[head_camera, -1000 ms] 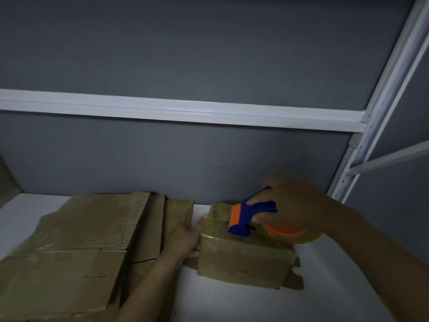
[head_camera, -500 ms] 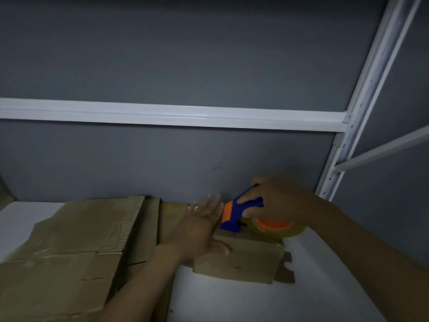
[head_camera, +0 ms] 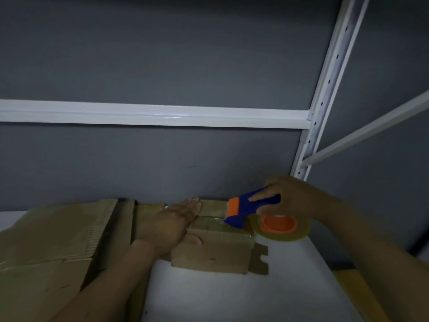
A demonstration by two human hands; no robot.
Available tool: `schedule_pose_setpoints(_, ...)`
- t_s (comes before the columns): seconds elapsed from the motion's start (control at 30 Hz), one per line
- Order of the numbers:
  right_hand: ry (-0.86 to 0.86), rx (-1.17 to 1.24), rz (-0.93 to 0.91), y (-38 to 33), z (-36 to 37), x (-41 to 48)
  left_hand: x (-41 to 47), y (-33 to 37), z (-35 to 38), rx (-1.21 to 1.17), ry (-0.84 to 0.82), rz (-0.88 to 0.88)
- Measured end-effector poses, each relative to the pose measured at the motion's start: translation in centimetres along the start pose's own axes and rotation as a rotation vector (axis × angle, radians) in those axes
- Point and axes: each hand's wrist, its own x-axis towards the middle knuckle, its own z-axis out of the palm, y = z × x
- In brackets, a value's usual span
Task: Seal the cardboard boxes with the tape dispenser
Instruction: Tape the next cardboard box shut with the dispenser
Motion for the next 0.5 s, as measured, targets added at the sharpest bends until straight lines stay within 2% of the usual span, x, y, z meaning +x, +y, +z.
schedule_pose_setpoints(0.17,0.109,-0.032,0.032,0.1,1.9,0.0,1.2,1.1,-0.8,0.119,0.031,-0.019)
schedule_pose_setpoints(0.3,0.133,-0.032,0.014,0.0,2.1,0.4,2.9,4.5,-0.8,0.04,-0.092,-0.034)
schedule_pose_setpoints(0.43,0.174,-0.007,0.02,0.3,2.8,0.2,3.9,4.3,0.5,0.065,0.087,-0.007)
schedule_pose_setpoints(0.5,0.181,0.018,0.038,0.4,3.1,0.1,3.8,3.4,0.5,0.034,-0.003,-0.02)
